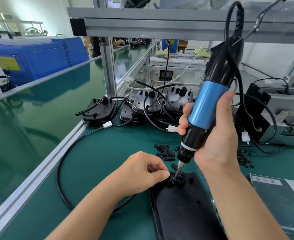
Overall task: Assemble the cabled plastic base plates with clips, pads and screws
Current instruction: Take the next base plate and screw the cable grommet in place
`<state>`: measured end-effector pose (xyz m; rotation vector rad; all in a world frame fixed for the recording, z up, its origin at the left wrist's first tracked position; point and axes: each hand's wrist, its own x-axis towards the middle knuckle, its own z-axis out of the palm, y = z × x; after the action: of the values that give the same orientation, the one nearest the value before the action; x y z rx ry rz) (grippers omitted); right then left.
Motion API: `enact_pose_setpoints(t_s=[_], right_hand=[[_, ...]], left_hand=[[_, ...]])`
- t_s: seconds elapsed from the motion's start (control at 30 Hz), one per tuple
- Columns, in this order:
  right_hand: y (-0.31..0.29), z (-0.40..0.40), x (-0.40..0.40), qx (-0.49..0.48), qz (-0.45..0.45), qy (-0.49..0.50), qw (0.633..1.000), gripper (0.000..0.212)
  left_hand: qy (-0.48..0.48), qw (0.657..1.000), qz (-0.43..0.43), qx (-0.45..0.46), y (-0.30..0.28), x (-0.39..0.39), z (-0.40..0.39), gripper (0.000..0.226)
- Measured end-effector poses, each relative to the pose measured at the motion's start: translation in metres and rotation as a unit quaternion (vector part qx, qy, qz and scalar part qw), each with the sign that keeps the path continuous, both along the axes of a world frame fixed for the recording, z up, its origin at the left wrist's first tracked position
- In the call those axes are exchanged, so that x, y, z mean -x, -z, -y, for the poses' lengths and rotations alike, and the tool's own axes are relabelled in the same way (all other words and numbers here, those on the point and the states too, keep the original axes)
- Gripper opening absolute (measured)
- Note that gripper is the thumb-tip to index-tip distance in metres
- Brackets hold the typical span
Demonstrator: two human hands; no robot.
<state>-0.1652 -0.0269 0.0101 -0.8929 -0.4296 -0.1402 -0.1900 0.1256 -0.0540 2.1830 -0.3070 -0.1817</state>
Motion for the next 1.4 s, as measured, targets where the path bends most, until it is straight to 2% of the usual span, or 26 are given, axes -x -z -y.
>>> enact_pose_setpoints(t_s=[0.23, 0.4, 0.53, 0.6, 0.67, 0.77, 0.8, 0.87, 0.93, 1.0, 1.13, 1.23, 1.33, 1.4], right_hand=[[0.003, 0.005, 0.0, 0.03, -0.014, 0.002, 0.999, 0.041], [0.004, 0.01, 0.002, 0.012, -0.039, -0.011, 0.999, 0.037], [0.001, 0.015, 0.001, 0.019, -0.049, 0.008, 0.999, 0.051], [0.001, 0.015, 0.001, 0.016, -0.056, 0.005, 0.998, 0.046], [0.002, 0.014, 0.002, -0.003, -0.067, -0.01, 0.998, 0.044], [0.002, 0.011, 0.004, -0.045, -0.084, -0.029, 0.995, 0.054], [0.002, 0.011, 0.004, -0.05, -0.085, -0.029, 0.995, 0.057], [0.0, 0.011, 0.002, -0.046, -0.089, -0.021, 0.995, 0.056], [-0.004, 0.011, -0.001, -0.047, -0.093, -0.017, 0.994, 0.056], [-0.009, 0.011, -0.004, -0.05, -0.087, -0.024, 0.995, 0.058], [-0.02, 0.012, -0.008, 0.043, -0.109, 0.004, 0.993, 0.067], [-0.024, 0.007, -0.007, 0.129, -0.133, 0.064, 0.981, 0.063], [-0.024, 0.003, -0.003, 0.1, -0.138, 0.096, 0.981, 0.054], [-0.023, 0.003, -0.002, 0.056, -0.113, 0.113, 0.986, 0.047]], left_hand=[[-0.023, 0.999, 0.015, 0.017, 0.004, 0.007, 0.002, 0.012], [-0.021, 1.0, 0.007, 0.012, -0.001, 0.008, 0.003, 0.01], [-0.023, 1.0, 0.0, 0.007, -0.003, 0.009, 0.004, 0.01], [-0.021, 1.0, 0.0, 0.004, -0.003, 0.009, 0.004, 0.01], [-0.02, 1.0, -0.004, -0.001, -0.004, 0.009, 0.004, 0.01], [-0.013, 1.0, -0.006, -0.016, -0.007, 0.01, 0.002, 0.015], [-0.017, 1.0, 0.006, -0.003, -0.011, 0.011, 0.002, 0.022], [-0.006, 0.994, 0.013, 0.105, -0.025, 0.015, 0.004, 0.029], [0.074, 0.976, -0.016, 0.202, -0.039, 0.021, 0.01, 0.029], [0.125, 0.967, -0.023, 0.219, -0.047, 0.025, 0.019, 0.029], [0.024, 0.966, 0.01, 0.257, -0.049, 0.025, 0.035, 0.017], [-0.048, 0.965, 0.059, 0.251, -0.045, 0.024, 0.037, 0.02], [-0.08, 0.969, 0.124, 0.199, -0.043, 0.026, 0.045, 0.023], [-0.062, 0.972, 0.134, 0.182, -0.044, 0.023, 0.042, 0.026]])
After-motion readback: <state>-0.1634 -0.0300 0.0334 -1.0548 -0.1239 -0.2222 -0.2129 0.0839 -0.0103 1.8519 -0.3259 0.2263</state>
